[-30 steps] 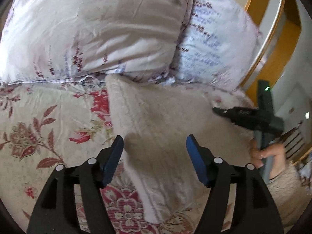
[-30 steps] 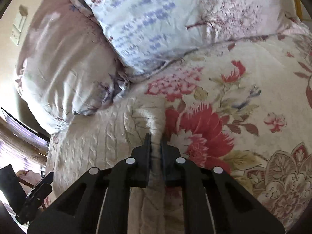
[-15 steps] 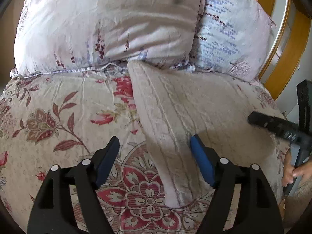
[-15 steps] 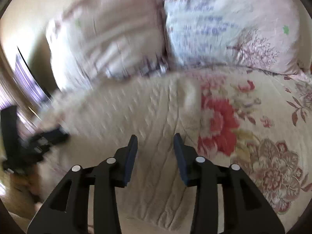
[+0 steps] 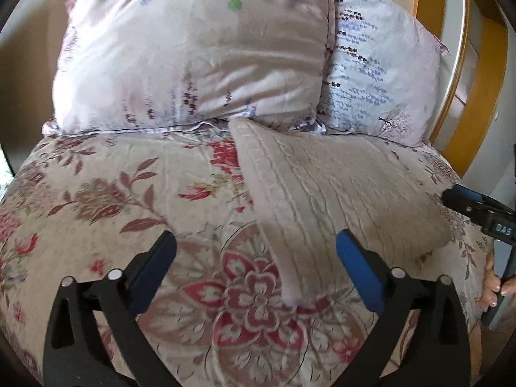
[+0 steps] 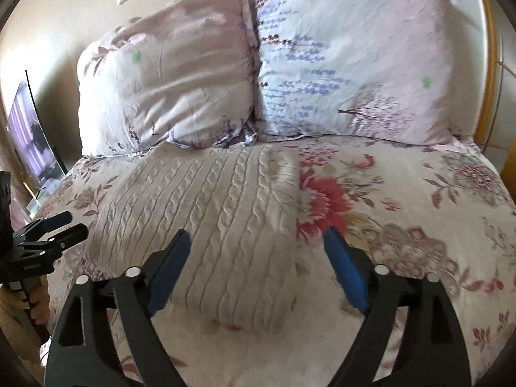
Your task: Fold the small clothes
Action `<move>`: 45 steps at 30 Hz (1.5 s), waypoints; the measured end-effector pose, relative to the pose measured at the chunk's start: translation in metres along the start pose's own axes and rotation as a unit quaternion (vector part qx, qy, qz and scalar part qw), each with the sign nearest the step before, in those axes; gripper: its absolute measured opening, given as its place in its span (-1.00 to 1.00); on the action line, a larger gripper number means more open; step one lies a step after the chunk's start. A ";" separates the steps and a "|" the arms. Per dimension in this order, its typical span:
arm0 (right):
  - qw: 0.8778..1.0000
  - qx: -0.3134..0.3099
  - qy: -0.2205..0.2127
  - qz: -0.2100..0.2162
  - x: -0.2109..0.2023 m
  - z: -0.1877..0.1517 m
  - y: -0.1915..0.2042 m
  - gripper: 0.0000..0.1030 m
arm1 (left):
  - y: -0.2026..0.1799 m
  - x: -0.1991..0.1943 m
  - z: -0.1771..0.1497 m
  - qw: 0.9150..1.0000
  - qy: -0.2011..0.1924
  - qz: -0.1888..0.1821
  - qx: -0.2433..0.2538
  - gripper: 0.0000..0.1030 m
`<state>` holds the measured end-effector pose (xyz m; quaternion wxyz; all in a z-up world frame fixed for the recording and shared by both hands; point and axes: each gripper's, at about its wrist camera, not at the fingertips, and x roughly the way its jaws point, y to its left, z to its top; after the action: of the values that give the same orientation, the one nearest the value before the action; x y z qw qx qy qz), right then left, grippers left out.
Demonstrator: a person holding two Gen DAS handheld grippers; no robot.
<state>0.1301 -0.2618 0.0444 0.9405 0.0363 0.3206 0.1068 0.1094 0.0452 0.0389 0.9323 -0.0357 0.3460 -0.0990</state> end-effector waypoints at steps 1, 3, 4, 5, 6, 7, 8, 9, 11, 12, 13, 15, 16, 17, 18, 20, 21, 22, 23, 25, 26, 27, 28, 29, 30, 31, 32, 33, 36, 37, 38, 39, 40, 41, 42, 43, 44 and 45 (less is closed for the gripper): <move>1.000 0.001 -0.007 -0.005 -0.006 -0.003 -0.001 0.87 | 0.000 -0.002 -0.003 1.000 0.001 0.002 -0.002 0.96; 1.000 -0.001 -0.019 -0.010 -0.013 -0.009 0.000 0.90 | 0.000 -0.004 -0.009 1.000 0.010 0.005 -0.008 0.96; 1.000 -0.002 -0.023 -0.012 -0.017 -0.012 0.001 0.97 | 0.000 -0.004 -0.011 1.000 0.015 0.007 -0.008 0.96; 1.000 -0.001 -0.025 -0.013 -0.018 -0.015 0.002 0.97 | -0.001 -0.002 -0.015 1.000 0.025 0.011 -0.008 0.96; 1.000 0.001 -0.027 -0.012 -0.020 -0.019 0.003 0.97 | -0.003 -0.002 -0.018 0.999 0.032 0.016 -0.009 0.96; 1.000 0.008 -0.025 -0.006 -0.021 -0.023 0.004 0.97 | -0.004 0.000 -0.021 0.999 0.039 0.019 -0.008 0.96; 1.000 0.016 -0.017 0.000 -0.020 -0.026 0.005 0.97 | -0.006 0.000 -0.025 0.999 0.043 0.020 -0.009 0.96; 1.000 0.025 -0.005 0.006 -0.018 -0.029 0.005 0.97 | -0.009 0.002 -0.029 0.999 0.049 0.017 -0.008 0.96; 0.999 0.042 0.026 0.012 -0.009 -0.035 0.007 0.97 | -0.014 0.005 -0.033 0.998 0.058 0.012 -0.002 0.96; 0.998 0.045 0.038 0.013 -0.006 -0.037 0.009 0.97 | -0.016 0.006 -0.035 0.998 0.062 0.014 0.000 0.96; 0.998 0.046 0.047 0.011 -0.002 -0.041 0.011 0.97 | -0.019 0.008 -0.037 0.998 0.066 0.018 0.003 0.96; 0.997 0.042 0.057 0.000 0.003 -0.047 0.017 0.97 | -0.025 0.011 -0.040 0.997 0.076 0.029 0.014 0.96; 0.997 0.039 0.064 -0.009 0.006 -0.050 0.019 0.97 | -0.028 0.014 -0.041 0.996 0.081 0.036 0.020 0.96; 0.997 0.037 0.069 -0.014 0.008 -0.052 0.022 0.97 | -0.029 0.016 -0.043 0.995 0.087 0.042 0.023 0.96; 0.996 0.035 0.074 -0.018 0.010 -0.054 0.024 0.97 | -0.030 0.018 -0.044 0.994 0.092 0.045 0.025 0.96; 0.995 0.030 0.086 -0.030 0.016 -0.058 0.029 0.97 | -0.033 0.023 -0.045 0.993 0.106 0.053 0.027 0.96; 0.995 0.029 0.089 -0.033 0.018 -0.059 0.031 0.97 | -0.034 0.025 -0.046 0.992 0.110 0.054 0.027 0.96; 0.995 0.027 0.093 -0.038 0.020 -0.060 0.033 0.97 | -0.034 0.026 -0.047 0.992 0.113 0.056 0.027 0.96; 0.994 0.026 0.096 -0.040 0.021 -0.061 0.034 0.97 | -0.034 0.028 -0.047 0.991 0.114 0.058 0.028 0.96; 0.993 0.025 0.102 -0.044 0.024 -0.063 0.036 0.97 | -0.035 0.029 -0.047 0.991 0.116 0.063 0.032 0.96; 0.993 0.025 0.104 -0.045 0.025 -0.064 0.036 0.97 | -0.035 0.029 -0.047 0.991 0.116 0.064 0.034 0.96; 0.993 0.023 0.106 -0.049 0.026 -0.065 0.037 0.97 | -0.035 0.030 -0.048 0.990 0.116 0.066 0.036 0.96; 0.992 0.021 0.108 -0.054 0.027 -0.066 0.038 0.97 | -0.036 0.030 -0.048 0.990 0.115 0.067 0.036 0.96; 0.992 0.017 0.109 -0.060 0.028 -0.066 0.039 0.97 | -0.036 0.030 -0.048 0.991 0.114 0.067 0.036 0.97; 0.992 0.011 0.108 -0.070 0.029 -0.068 0.041 0.97 | -0.036 0.030 -0.048 0.991 0.113 0.067 0.036 0.97; 0.991 0.006 0.108 -0.074 0.029 -0.068 0.042 0.97 | -0.035 0.030 -0.048 0.991 0.112 0.067 0.037 0.97; 0.991 0.000 0.110 -0.081 0.030 -0.069 0.044 0.97 | -0.036 0.030 -0.048 0.991 0.111 0.066 0.037 0.97; 0.990 -0.002 0.110 -0.084 0.030 -0.069 0.046 0.97 | -0.036 0.030 -0.048 0.991 0.111 0.066 0.037 0.97; 0.990 0.000 0.109 -0.085 0.030 -0.069 0.045 0.97 | -0.035 0.031 -0.047 0.991 0.111 0.065 0.037 0.97; 0.990 0.000 0.109 -0.086 0.030 -0.069 0.045 0.97 | -0.036 0.031 -0.048 0.991 0.111 0.065 0.037 0.97; 0.990 0.000 0.108 -0.086 0.030 -0.069 0.045 0.97 | -0.036 0.031 -0.048 0.991 0.110 0.065 0.037 0.97; 0.990 0.001 0.108 -0.086 0.030 -0.069 0.045 0.97 | -0.036 0.031 -0.047 0.991 0.110 0.064 0.038 0.97; 0.990 0.000 0.108 -0.086 0.030 -0.069 0.045 0.97 | -0.036 0.031 -0.048 0.991 0.111 0.065 0.038 0.97; 0.990 0.000 0.108 -0.085 0.030 -0.069 0.045 0.97 | -0.036 0.031 -0.048 0.991 0.110 0.064 0.037 0.97; 0.990 0.000 0.108 -0.085 0.030 -0.069 0.045 0.97 | -0.036 0.031 -0.048 0.991 0.111 0.064 0.038 0.97; 0.990 0.000 0.108 -0.085 0.030 -0.069 0.044 0.97 | -0.036 0.031 -0.048 0.991 0.111 0.064 0.038 0.97; 0.990 0.000 0.108 -0.085 0.030 -0.069 0.044 0.97 | -0.036 0.031 -0.048 0.991 0.111 0.064 0.038 0.97; 0.990 -0.001 0.108 -0.085 0.030 -0.069 0.044 0.97 | -0.035 0.031 -0.048 0.991 0.111 0.064 0.038 0.97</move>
<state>0.1034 -0.2118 -0.0221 0.9058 -0.0034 0.4226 0.0302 0.0956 0.0041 -0.0122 0.8934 0.0332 0.4447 -0.0552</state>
